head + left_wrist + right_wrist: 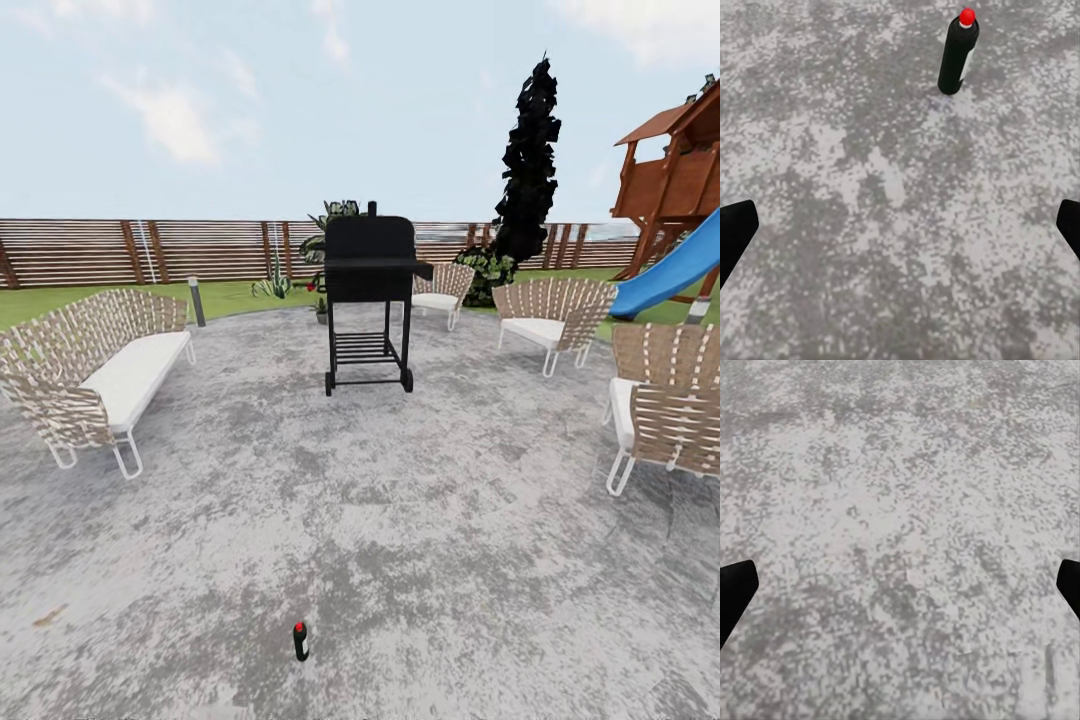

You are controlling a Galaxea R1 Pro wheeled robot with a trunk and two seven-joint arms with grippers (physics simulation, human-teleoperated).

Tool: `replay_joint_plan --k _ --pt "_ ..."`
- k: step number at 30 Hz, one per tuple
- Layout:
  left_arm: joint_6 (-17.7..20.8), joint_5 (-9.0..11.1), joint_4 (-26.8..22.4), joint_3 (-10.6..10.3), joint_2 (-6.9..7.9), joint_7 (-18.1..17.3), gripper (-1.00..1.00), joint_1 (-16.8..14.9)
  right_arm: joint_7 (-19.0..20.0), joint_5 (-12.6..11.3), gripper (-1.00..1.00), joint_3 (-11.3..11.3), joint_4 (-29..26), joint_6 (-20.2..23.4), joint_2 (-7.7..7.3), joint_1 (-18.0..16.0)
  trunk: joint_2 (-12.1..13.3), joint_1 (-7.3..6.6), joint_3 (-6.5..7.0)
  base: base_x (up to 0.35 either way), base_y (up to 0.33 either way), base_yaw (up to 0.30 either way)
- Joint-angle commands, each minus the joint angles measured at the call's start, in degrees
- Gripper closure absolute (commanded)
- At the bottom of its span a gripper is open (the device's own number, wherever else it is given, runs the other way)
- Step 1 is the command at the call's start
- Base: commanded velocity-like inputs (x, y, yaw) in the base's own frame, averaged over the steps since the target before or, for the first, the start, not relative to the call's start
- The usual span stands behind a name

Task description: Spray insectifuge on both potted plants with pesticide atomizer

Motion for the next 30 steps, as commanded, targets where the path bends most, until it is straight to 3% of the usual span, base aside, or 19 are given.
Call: replay_joint_plan --k 1,30 --pt "-0.20 -0.06 0.05 -0.04 0.01 -0.01 -1.00 -0.04 -0.02 0.02 -1.00 -0.02 0.04 -0.18 0.00 -0.03 -0.44 0.22 -0.24 0.000 0.000 0.000" --pt "-0.22 -0.06 -0.02 -0.08 0.07 -0.01 -1.00 -0.08 -0.02 -0.05 -1.00 -0.04 -0.04 -0.25 0.00 -0.03 -12.07 6.59 -5.45 0.000 0.000 0.000"
